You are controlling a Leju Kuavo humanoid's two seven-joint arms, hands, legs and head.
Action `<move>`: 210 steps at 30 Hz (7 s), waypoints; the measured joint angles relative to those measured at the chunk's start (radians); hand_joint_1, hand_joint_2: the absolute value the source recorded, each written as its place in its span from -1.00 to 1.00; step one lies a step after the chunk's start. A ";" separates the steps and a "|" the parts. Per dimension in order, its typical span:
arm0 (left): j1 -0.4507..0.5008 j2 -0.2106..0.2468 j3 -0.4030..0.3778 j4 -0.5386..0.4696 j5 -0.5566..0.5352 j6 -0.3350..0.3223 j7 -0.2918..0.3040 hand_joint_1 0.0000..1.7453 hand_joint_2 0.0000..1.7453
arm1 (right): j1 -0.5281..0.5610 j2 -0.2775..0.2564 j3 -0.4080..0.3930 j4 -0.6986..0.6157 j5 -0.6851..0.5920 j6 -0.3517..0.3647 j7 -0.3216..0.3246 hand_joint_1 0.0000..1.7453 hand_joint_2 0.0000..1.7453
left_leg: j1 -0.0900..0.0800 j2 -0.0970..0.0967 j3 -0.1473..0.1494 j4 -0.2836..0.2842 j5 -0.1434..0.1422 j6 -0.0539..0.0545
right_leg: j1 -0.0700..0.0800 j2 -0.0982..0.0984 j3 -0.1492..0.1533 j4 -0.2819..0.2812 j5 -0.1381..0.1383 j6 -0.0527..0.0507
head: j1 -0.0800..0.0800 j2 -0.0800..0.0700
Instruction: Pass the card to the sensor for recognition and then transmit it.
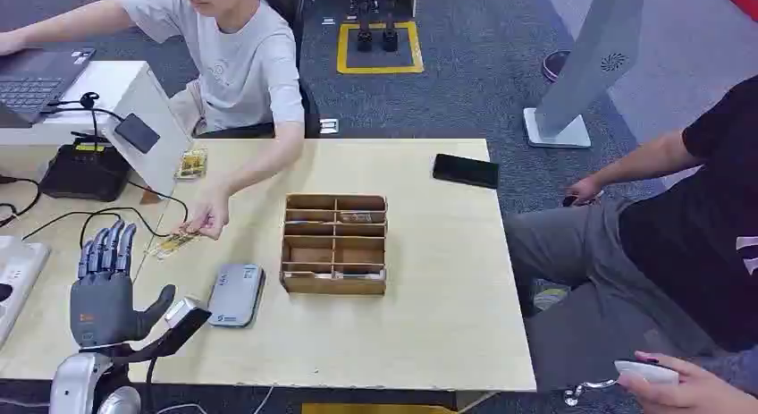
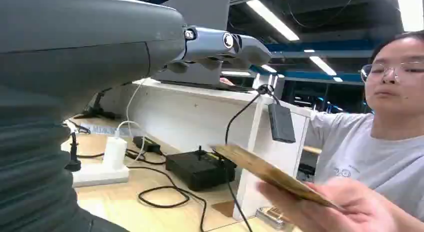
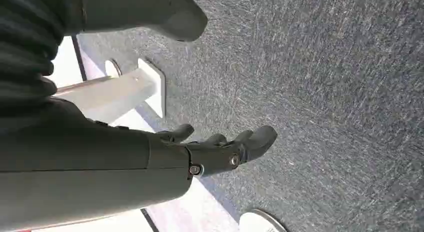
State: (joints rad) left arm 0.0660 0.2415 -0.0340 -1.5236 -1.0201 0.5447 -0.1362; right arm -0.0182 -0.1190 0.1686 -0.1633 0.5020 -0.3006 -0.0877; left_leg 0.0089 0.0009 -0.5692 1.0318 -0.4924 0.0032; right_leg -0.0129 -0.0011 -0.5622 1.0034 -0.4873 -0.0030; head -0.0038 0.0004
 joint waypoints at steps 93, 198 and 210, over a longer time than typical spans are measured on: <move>-0.016 -0.182 -0.041 0.100 0.392 -0.193 0.002 1.00 1.00 | 0.001 0.042 0.005 -0.002 0.042 -0.015 0.014 -1.00 1.00 | 0.000 0.000 0.000 0.000 0.000 0.000 | 0.000 0.000 0.000 0.000 0.000 0.000 | 0.000 0.000; -0.376 -0.172 -0.027 0.298 0.178 0.145 -0.288 1.00 1.00 | -0.066 0.052 -0.003 -0.032 0.232 0.071 0.018 -1.00 1.00 | 0.000 -0.001 0.001 0.000 0.002 0.000 | 0.000 -0.001 0.002 0.000 0.001 0.000 | 0.000 0.000; -0.408 -0.169 -0.027 0.339 0.066 0.146 -0.254 1.00 1.00 | -0.066 0.052 -0.003 -0.032 0.244 0.074 0.025 -1.00 1.00 | 0.000 0.000 0.001 0.001 0.002 0.000 | 0.000 0.000 0.001 0.000 0.001 0.000 | 0.000 0.000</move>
State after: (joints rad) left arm -0.3422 0.0725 -0.0610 -1.1845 -0.9537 0.6909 -0.3906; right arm -0.0839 -0.0668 0.1656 -0.1953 0.7462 -0.2266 -0.0626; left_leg 0.0088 0.0005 -0.5682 1.0324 -0.4906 0.0033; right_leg -0.0129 -0.0012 -0.5613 1.0035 -0.4858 -0.0026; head -0.0042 0.0004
